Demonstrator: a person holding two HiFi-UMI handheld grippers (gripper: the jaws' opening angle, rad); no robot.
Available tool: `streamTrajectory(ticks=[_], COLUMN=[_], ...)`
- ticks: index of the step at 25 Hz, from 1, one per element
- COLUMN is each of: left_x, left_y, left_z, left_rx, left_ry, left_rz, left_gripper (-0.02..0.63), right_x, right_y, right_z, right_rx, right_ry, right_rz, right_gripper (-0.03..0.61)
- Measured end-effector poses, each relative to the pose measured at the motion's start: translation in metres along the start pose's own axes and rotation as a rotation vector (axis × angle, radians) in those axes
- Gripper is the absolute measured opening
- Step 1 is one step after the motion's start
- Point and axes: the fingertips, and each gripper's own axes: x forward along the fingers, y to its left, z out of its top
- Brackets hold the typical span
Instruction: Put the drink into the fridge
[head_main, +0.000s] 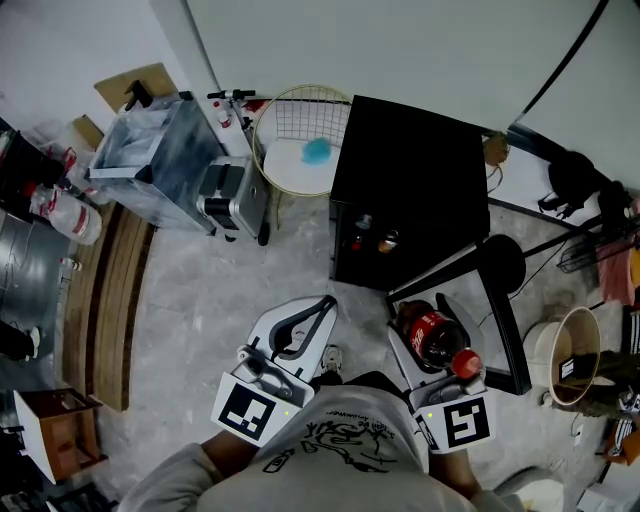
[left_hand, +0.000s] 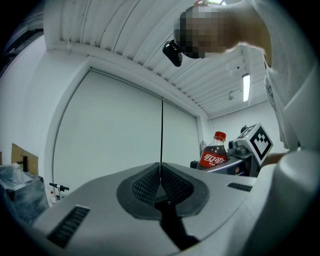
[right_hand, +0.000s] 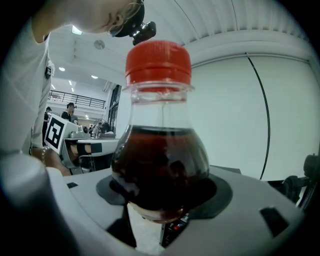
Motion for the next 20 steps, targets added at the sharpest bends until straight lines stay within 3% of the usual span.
streamTrajectory(ticks=[20], left_x=[0.043], left_y=[-0.041], left_z=[0.006], left_rx=[0.010], left_ry=[-0.010], left_rz=[-0.002], left_gripper=[0.021], right_x=[-0.035], right_y=[-0.056], right_z=[-0.005], right_rx=[-0.008], right_ry=[0.004], right_rz=[-0.016], right_gripper=[0.310])
